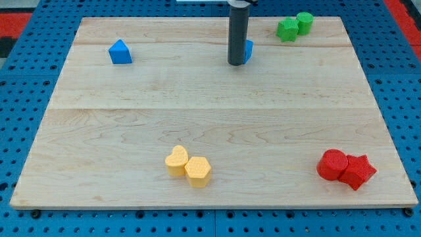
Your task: Place the blue cube to the left of green star
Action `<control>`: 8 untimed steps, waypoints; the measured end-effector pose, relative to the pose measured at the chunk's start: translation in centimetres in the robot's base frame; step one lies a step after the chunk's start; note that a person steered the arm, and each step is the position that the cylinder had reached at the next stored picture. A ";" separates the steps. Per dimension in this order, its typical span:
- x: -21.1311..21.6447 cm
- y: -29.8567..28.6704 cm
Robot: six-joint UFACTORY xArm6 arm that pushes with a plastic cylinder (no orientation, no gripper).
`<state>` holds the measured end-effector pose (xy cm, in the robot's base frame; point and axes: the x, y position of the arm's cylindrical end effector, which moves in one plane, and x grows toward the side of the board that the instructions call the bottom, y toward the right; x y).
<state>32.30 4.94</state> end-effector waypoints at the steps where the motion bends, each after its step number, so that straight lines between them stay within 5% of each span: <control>1: -2.2 0.0; 5: -10.8 -0.2; 7: -11.2 7.4; 8: -10.9 5.8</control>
